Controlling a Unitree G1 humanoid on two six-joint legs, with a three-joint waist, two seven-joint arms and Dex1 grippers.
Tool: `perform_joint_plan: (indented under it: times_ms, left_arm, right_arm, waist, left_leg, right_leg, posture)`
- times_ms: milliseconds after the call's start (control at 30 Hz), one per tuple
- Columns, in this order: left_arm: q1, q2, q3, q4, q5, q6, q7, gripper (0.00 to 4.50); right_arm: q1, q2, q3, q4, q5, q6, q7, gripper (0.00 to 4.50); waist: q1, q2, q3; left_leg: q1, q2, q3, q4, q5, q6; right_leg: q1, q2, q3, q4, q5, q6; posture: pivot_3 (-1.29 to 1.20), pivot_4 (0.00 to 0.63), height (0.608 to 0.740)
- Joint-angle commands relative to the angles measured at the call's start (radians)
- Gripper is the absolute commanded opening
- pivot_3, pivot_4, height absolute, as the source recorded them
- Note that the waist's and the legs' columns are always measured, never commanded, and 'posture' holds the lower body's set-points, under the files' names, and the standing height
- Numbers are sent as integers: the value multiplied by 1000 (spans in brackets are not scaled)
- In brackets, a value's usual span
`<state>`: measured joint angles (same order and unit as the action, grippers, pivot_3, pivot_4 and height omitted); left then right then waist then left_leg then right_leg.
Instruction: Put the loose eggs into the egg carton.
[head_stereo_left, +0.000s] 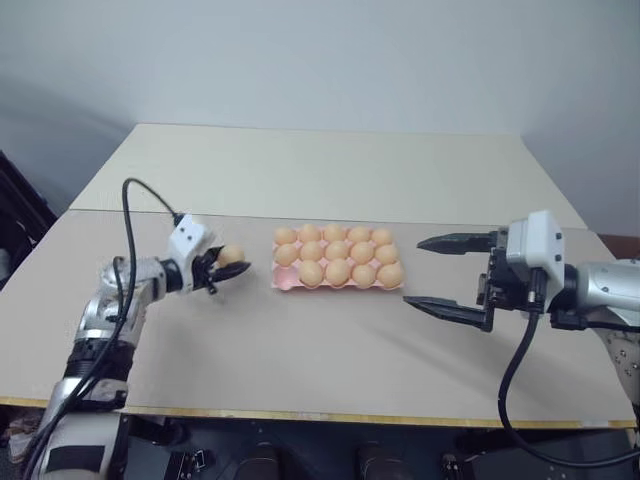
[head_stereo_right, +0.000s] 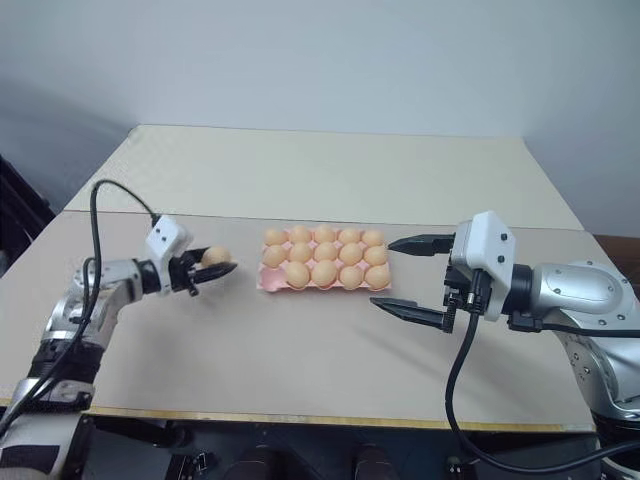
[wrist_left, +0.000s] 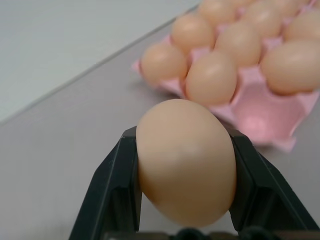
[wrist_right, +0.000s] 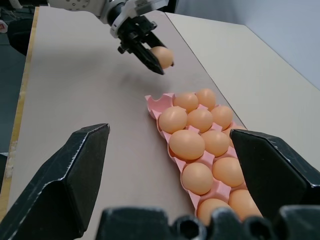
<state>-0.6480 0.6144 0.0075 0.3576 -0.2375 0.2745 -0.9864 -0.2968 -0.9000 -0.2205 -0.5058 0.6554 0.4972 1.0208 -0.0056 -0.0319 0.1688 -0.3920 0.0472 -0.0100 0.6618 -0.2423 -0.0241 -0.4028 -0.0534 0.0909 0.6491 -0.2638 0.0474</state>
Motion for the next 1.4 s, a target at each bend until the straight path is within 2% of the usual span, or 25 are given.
perform_joint_plan:
  times_ms: [33,200,467,667,800,1000,1167,1400]
  left_arm:
    - [-58,-61,-49,6,3,-42,-36,1970]
    - [-98,-116,-104,67,45,-86,-58,1970]
    - [-110,-114,-84,83,24,-100,-128,4453]
    - [-100,-69,-28,18,-18,-70,-138,4453]
    - [-69,4,36,-60,-56,-48,-144,4453]
    - [135,260,234,-201,-234,-10,-376,4453]
    - [333,404,357,-287,-290,48,-444,4453]
    - [524,394,487,-498,-375,156,-348,4453]
  right_arm:
    - [-18,0,-17,-12,18,-13,-2,4500]
    - [-25,2,-14,-13,13,-12,-8,4500]
    - [-8,1,-33,-36,25,-2,-29,4500]
    - [-16,7,-23,-31,27,-7,-35,4500]
    - [-28,14,-13,-21,27,-9,-34,4500]
    - [-17,4,-32,7,44,-9,-2,4500]
    - [1,-16,-44,51,55,-21,68,4500]
    - [7,-14,-42,106,24,-43,85,4500]
  waist:
    - [-2,0,0]
    - [-15,0,0]
    - [-11,0,0]
    - [-13,0,0]
    - [-17,0,0]
    - [-38,0,0]
    - [-34,0,0]
    - [-23,0,0]
  left_leg:
    - [0,0,0,0,0,0]
    - [0,0,0,0,0,0]
    - [0,0,0,0,0,0]
    - [0,0,-1,0,0,0]
    - [0,0,-1,0,0,0]
    - [0,1,0,0,0,0]
    - [2,1,0,0,0,0]
    - [1,2,0,0,0,0]
  right_leg:
    - [0,0,0,0,0,0]
    - [0,0,1,0,0,0]
    - [0,0,1,0,0,0]
    - [0,0,1,0,0,0]
    - [0,0,1,0,0,0]
    - [-1,0,1,0,0,0]
    - [1,0,0,0,0,0]
    - [0,0,0,0,0,0]
  posture:
    - [0,150,740]
    - [0,150,740]
    - [0,150,740]
    - [0,150,740]
    - [0,150,740]
    - [0,150,740]
    - [0,150,740]
    - [0,150,740]
